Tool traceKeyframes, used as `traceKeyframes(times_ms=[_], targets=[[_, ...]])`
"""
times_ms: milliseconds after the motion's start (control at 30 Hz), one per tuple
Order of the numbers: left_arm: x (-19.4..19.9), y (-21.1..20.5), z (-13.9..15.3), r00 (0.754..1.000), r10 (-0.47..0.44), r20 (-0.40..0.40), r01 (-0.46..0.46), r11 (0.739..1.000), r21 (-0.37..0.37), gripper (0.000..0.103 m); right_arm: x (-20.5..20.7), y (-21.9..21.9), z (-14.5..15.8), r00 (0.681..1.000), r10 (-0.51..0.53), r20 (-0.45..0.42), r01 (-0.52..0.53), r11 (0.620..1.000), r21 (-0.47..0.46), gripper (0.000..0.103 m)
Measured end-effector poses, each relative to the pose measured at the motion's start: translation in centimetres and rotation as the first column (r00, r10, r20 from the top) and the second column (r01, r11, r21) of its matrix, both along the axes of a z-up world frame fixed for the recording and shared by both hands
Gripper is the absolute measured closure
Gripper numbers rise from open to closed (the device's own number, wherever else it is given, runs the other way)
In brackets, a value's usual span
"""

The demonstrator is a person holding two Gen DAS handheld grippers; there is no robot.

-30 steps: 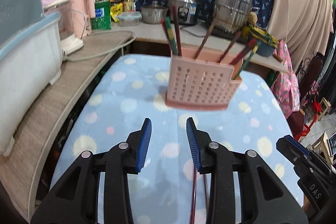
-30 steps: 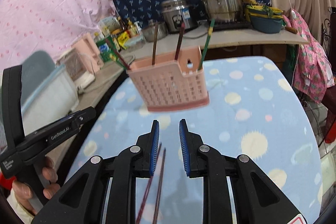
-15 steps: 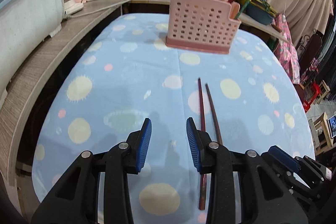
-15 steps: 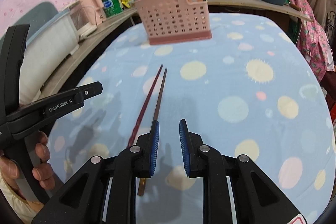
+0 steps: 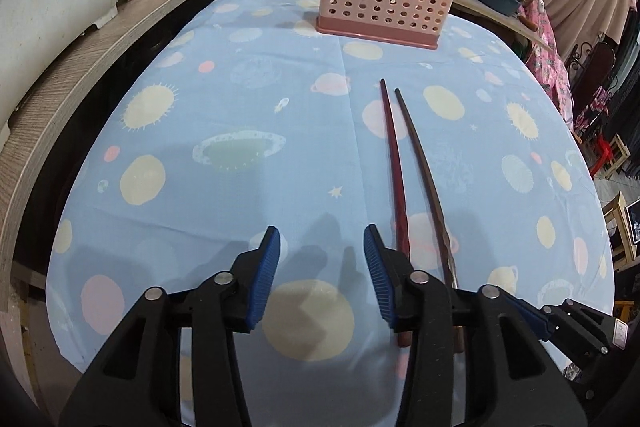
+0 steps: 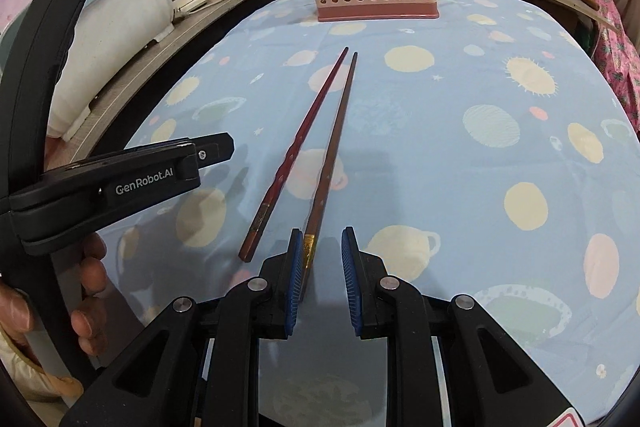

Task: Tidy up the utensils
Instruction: 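Close the left tool on the red chopstick while the right tool grasps the brown chopstick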

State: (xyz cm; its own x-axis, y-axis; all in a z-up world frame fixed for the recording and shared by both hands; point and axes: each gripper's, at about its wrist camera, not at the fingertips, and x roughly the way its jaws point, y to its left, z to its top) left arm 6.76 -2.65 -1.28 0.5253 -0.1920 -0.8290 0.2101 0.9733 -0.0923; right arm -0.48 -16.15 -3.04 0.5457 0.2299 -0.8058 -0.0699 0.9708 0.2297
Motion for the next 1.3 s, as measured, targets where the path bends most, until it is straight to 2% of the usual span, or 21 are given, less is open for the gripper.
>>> traceKeyframes(times_ms=[67, 333, 467, 567, 700, 933, 1200, 1300], targets=[[-0.2, 0.0, -0.1, 1.000, -0.001, -0.003, 0.001, 1.000, 0.002, 0.055, -0.1, 0.4, -0.1, 1.000, 0.014, -0.004, -0.014, 1.000, -0.003, 0.083], [-0.6, -0.1, -0.6, 1.000, -0.013, -0.016, 0.013, 1.000, 0.006, 0.053, 0.0, 1.0, -0.8, 0.999, 0.035, -0.018, -0.036, 0.999, -0.017, 0.083], [-0.6, -0.2, -0.6, 1.000, -0.017, -0.022, 0.017, 1.000, 0.005, 0.053, 0.0, 1.0, -0.8, 0.999, 0.030, -0.017, -0.031, 0.999, -0.028, 0.089], [-0.8, -0.5, -0.7, 0.999, -0.027, -0.025, 0.027, 1.000, 0.004, 0.052, 0.1, 0.6, -0.9, 1.000, 0.013, -0.020, -0.014, 1.000, -0.027, 0.094], [-1.2, -0.9, -0.8, 0.999, -0.044, -0.029, 0.044, 0.999, 0.003, 0.046, 0.1, -0.1, -1.0, 1.000, -0.017, -0.017, 0.017, 0.999, -0.028, 0.096], [-2.0, -2.1, -0.9, 0.995, -0.089, -0.036, 0.090, 0.996, 0.006, 0.042, -0.1, -2.2, -1.0, 0.994, -0.112, -0.017, 0.112, 0.994, -0.013, 0.096], [-2.3, -2.6, -1.9, 0.991, -0.111, -0.077, 0.112, 0.994, 0.013, 0.042, -0.2, -2.5, -1.0, 0.993, -0.121, -0.019, 0.120, 0.993, -0.009, 0.096], [-2.3, -2.5, -2.1, 0.991, -0.110, -0.081, 0.112, 0.994, 0.018, 0.047, -0.2, -2.5, -1.0, 0.993, -0.117, -0.019, 0.117, 0.993, -0.009, 0.096]])
